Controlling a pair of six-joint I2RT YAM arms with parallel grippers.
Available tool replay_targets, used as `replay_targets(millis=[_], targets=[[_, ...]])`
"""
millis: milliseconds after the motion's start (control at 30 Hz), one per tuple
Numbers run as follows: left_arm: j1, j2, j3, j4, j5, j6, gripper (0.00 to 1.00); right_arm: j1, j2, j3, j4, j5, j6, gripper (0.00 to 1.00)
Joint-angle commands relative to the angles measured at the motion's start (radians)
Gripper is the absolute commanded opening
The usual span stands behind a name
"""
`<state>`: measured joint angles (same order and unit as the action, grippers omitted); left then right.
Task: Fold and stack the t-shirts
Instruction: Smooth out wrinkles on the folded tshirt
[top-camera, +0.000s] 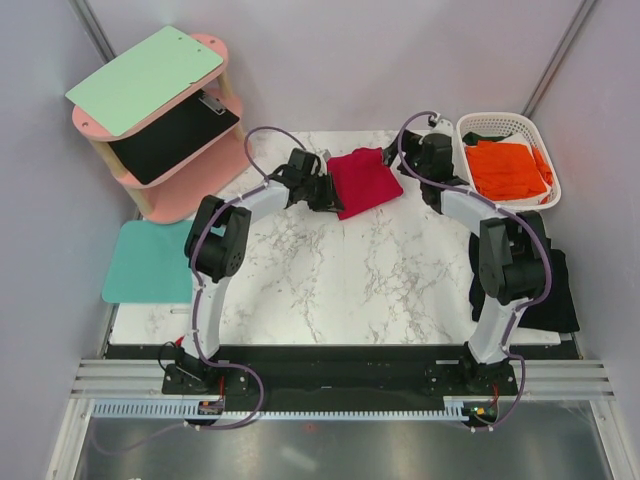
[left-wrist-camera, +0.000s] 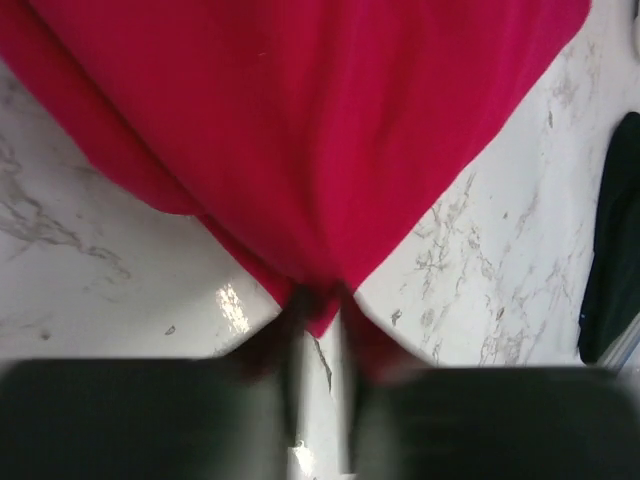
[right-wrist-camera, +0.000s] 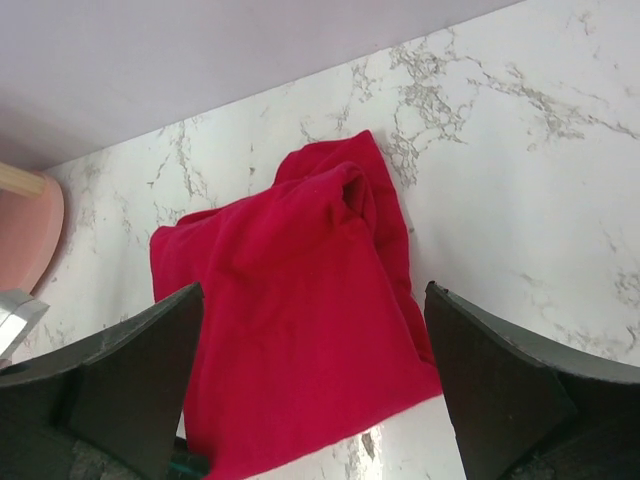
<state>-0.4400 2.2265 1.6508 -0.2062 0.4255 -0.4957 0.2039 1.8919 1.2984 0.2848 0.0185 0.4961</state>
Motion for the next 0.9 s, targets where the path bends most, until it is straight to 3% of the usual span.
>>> replay_targets(millis=[0,433,767,833,867], targets=[[-0.011,0.042,0.001,0.047,0.038,-0.052,0.02,-0.006,-0.065,-0.051,-0.012,-0.003,-0.013,0.98],[-0.012,-0.237,-0.262,-0.13,-0.007,0.114,0.02,-0.006,-0.162,-0.241,-0.082,-0.097,0.013,0.98],[-0.014,-0.465,-0.583,-0.26,-0.044,0.105,0.02,0.015,-0.149,-0.286,-0.09,-0.201,0.016,0.98],[-0.019,-0.507,-0.621,-0.26,-0.054,0.103,0.12,0.022,-0.137,-0.28,-0.084,-0.215,0.016,0.98],[-0.02,-0.519,-0.628,-0.266,-0.06,0.103,0.4,0.025,-0.132,-0.274,-0.081,-0.227,0.016,0.98]])
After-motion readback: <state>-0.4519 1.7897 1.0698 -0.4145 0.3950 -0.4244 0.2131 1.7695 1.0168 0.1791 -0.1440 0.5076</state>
